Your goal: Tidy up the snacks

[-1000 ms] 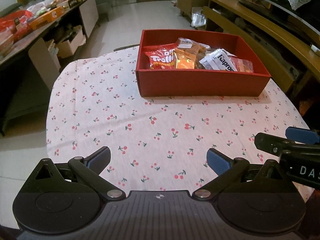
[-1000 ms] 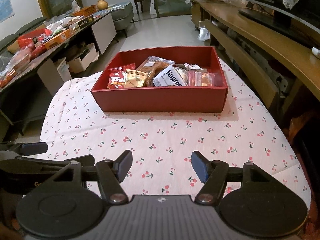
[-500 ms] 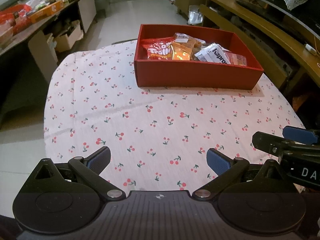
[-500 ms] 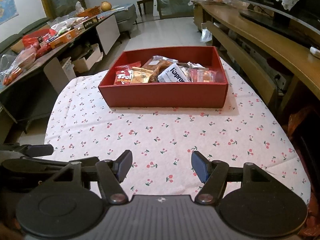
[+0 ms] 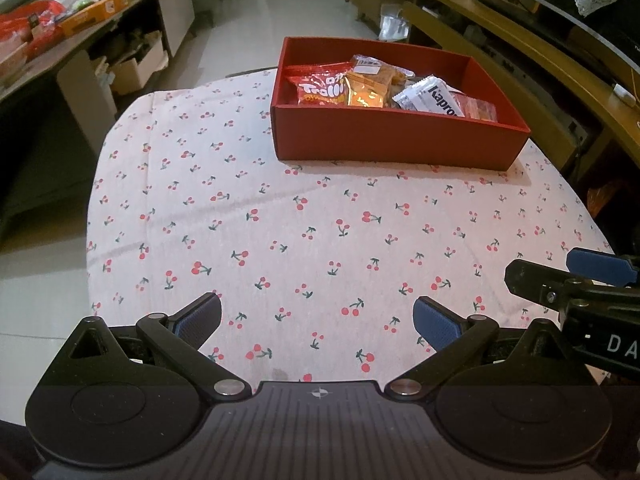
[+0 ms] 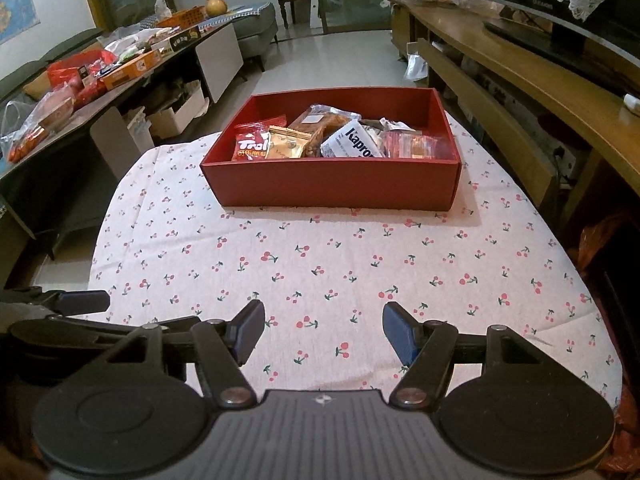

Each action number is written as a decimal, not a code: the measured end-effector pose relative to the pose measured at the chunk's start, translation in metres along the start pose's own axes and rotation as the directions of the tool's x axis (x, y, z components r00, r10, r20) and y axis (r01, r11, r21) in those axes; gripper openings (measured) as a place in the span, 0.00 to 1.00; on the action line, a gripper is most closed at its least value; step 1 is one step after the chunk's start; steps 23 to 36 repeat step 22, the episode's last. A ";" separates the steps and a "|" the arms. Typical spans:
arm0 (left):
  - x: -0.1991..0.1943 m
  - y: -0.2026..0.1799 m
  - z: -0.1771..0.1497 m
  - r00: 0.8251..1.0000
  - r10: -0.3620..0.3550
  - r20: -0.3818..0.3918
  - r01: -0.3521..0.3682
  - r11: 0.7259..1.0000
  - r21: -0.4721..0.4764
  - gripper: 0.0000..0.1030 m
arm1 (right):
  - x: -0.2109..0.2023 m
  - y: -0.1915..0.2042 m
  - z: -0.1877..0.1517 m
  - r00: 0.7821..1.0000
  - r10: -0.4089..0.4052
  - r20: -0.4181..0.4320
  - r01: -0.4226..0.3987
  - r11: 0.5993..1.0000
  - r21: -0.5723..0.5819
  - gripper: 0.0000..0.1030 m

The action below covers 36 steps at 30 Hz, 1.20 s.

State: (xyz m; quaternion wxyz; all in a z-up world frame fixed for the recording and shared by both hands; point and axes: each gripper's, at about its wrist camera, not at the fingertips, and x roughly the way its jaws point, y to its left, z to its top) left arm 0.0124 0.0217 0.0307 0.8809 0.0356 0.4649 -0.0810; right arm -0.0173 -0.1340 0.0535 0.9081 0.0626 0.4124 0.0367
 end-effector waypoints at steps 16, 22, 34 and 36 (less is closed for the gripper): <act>-0.004 0.000 -0.002 1.000 0.016 0.023 -0.016 1.000 -0.002 1.00 | 0.000 0.000 -0.001 1.000 0.009 0.004 -0.009 1.000 0.002 0.88; -0.005 0.000 -0.002 0.999 0.025 0.030 -0.025 1.000 -0.005 1.00 | 0.000 0.000 -0.001 1.000 0.008 0.003 -0.008 1.000 0.003 0.90; -0.005 0.000 -0.002 0.999 0.025 0.030 -0.025 1.000 -0.005 1.00 | 0.000 0.000 -0.001 1.000 0.008 0.003 -0.008 1.000 0.003 0.90; -0.005 0.000 -0.002 0.999 0.025 0.030 -0.025 1.000 -0.005 1.00 | 0.000 0.000 -0.001 1.000 0.008 0.003 -0.008 1.000 0.003 0.90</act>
